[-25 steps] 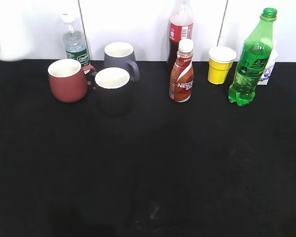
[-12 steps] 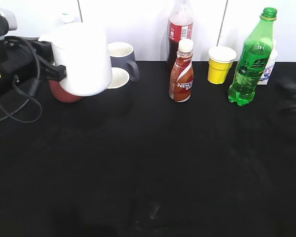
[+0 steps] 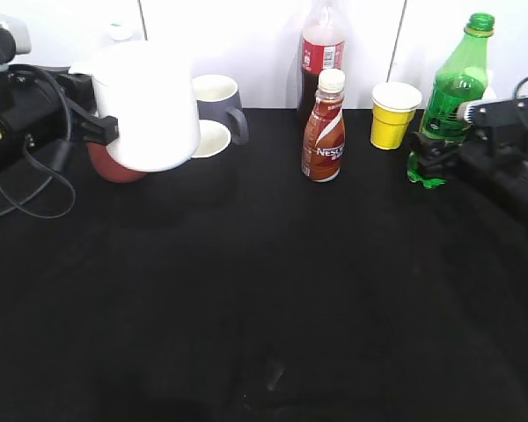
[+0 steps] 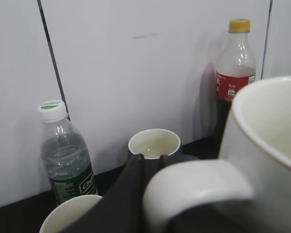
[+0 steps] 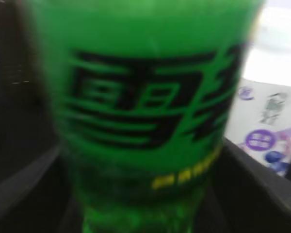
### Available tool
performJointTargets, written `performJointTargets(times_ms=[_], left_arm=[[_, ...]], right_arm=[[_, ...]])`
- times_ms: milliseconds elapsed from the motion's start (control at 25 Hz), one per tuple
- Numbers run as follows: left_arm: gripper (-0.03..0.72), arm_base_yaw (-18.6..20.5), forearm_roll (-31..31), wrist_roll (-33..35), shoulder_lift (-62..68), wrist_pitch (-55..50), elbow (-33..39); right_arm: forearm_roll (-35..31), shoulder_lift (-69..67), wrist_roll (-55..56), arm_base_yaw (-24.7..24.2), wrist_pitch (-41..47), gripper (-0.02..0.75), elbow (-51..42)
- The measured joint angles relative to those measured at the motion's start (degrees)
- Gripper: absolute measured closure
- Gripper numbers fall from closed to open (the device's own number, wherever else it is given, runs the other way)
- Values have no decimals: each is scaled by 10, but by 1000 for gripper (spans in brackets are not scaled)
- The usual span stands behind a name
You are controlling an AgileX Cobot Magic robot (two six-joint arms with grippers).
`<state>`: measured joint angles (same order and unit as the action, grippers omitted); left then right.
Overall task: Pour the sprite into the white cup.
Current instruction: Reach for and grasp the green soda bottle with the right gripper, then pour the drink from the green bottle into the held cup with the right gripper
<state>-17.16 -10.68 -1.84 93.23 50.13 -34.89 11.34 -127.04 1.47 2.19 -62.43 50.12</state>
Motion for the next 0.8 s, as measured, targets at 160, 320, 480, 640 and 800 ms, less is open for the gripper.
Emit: performJointTargets(times_ms=[160,320,480,640,800], left_arm=[[625,0,0,0,0,0,0],[626,0,0,0,0,-1,0],[626,0,0,0,0,-1,0],[626,0,-1,-1,0,-4,0],[626,0,-18,-28,0,-7,0]], right_arm=[[6,-49,21,0,9,112,66],[33,-67,36,0,21,218,94],[34,-67,18,0,-6,297,80],[40,26,8,0,-25,300,-21],[83,186,-10,22,-25,308,-49]])
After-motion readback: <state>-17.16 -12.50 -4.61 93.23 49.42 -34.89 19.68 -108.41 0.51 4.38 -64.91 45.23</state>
